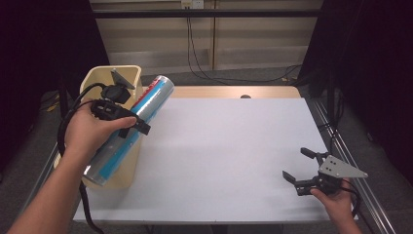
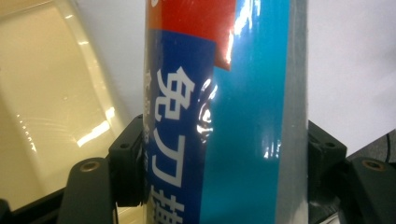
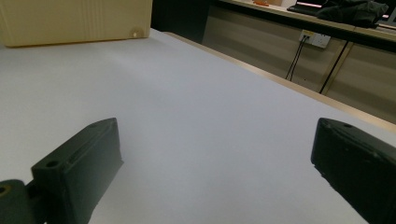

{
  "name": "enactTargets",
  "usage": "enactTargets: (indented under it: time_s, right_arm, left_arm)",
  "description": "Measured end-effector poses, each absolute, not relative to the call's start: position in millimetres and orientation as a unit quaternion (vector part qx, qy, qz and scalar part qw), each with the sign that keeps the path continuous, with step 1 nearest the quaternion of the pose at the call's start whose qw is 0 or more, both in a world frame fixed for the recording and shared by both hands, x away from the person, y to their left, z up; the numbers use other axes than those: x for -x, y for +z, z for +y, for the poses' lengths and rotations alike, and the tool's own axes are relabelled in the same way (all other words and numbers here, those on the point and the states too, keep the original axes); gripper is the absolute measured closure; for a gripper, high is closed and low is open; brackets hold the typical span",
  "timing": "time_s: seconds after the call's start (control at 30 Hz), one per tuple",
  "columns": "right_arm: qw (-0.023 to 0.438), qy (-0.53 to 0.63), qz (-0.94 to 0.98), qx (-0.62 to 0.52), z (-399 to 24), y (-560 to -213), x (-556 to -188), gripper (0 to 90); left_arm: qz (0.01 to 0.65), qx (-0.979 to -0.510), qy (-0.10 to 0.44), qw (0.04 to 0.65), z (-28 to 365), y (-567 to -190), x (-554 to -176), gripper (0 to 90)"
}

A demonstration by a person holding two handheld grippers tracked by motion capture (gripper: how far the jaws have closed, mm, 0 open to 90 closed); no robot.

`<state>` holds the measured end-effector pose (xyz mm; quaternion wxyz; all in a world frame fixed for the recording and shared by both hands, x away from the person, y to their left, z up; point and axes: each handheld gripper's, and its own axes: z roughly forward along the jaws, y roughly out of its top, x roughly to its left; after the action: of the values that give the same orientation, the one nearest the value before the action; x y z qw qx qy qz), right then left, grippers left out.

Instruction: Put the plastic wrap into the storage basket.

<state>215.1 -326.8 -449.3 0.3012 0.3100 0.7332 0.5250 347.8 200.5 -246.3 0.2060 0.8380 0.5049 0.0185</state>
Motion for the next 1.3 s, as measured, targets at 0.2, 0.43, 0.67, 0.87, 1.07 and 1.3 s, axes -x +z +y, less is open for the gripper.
enactTargets:
  time_s: [0.2,0.43,0.67,0.87,1.07,1.3]
  right_arm:
    - [0.303,0.525,0.733,-0.308,-326.7,-449.0,-215.2,1.3]
    - [0.302,0.525,0.733,-0.309,-327.2,-448.8,-215.1,1.3]
    - [0.302,0.526,0.732,-0.310,-327.2,-449.0,-215.5,1.3]
    - [0.300,0.527,0.732,-0.310,-327.0,-449.2,-215.5,1.3]
    - [0.300,0.529,0.732,-0.308,-326.2,-449.1,-215.2,1.3]
    - [0.299,0.530,0.731,-0.309,-326.5,-449.2,-215.3,1.3]
  left_arm:
    - [0.523,-0.827,0.030,0.204,215.8,-245.9,-347.9,32.2]
    - [0.545,-0.815,0.037,0.193,229.0,-246.5,-347.4,32.2]
    - [0.563,-0.802,0.039,0.194,238.9,-248.5,-346.8,32.2]
    - [0.573,-0.797,0.033,0.188,246.4,-249.8,-346.1,32.2]
    - [0.580,-0.794,0.035,0.181,249.3,-252.1,-345.3,32.2]
    - [0.596,-0.781,0.042,0.182,258.8,-251.7,-345.1,32.2]
